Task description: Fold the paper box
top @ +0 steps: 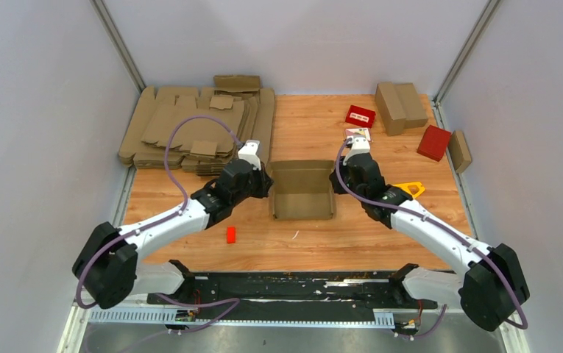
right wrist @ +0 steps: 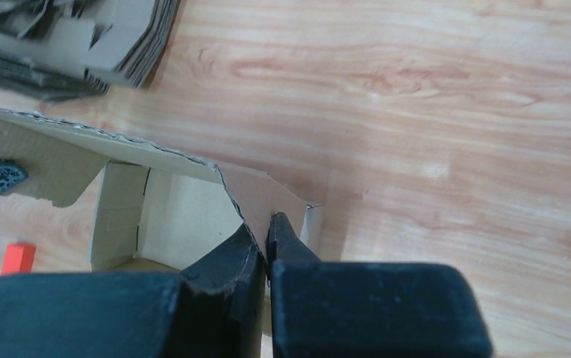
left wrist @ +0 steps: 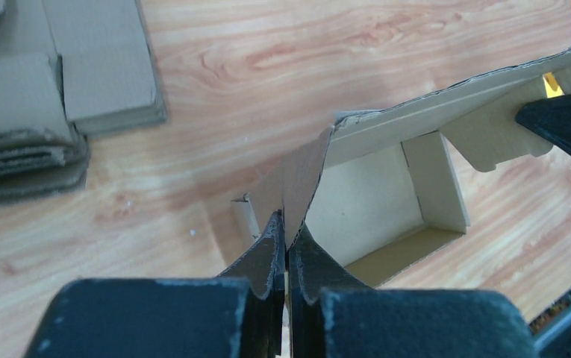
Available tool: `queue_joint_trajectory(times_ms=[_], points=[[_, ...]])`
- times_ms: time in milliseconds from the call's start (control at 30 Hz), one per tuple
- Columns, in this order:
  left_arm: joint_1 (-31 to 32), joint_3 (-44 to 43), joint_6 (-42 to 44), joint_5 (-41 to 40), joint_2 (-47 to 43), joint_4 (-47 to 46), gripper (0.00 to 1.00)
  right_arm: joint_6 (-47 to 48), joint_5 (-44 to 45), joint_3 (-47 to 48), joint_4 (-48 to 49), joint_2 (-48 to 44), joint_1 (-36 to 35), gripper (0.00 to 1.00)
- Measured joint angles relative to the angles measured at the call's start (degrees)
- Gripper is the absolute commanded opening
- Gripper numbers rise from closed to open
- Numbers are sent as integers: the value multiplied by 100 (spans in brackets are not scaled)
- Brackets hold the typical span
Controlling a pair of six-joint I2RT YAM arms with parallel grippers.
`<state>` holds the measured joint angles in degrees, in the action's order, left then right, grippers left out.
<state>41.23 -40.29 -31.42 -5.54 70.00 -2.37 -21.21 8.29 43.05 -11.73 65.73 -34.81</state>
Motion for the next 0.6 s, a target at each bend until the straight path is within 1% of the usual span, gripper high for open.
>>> queue_joint_trajectory(times_ms=[100,233,300,400,533,600], points=[[0,-76,160,-122,350,-474,0,42,426,13,361,105,0,0],[-4,-151,323,-284,815,-1250,0,140,1038,-55,1209,323,0,0],[-9,-205,424,-424,1104,-1670,0,219,1322,-111,1692,549,9,0],[-15,-374,625,-616,1530,-2035,0,258,1637,-109,2194,988,24,0],[-48,-461,883,-708,1932,-2522,0,260,1851,-83,2452,1534,46,0],[-50,-420,927,-706,2035,-2800,0,249,1917,-85,2507,1598,44,0]])
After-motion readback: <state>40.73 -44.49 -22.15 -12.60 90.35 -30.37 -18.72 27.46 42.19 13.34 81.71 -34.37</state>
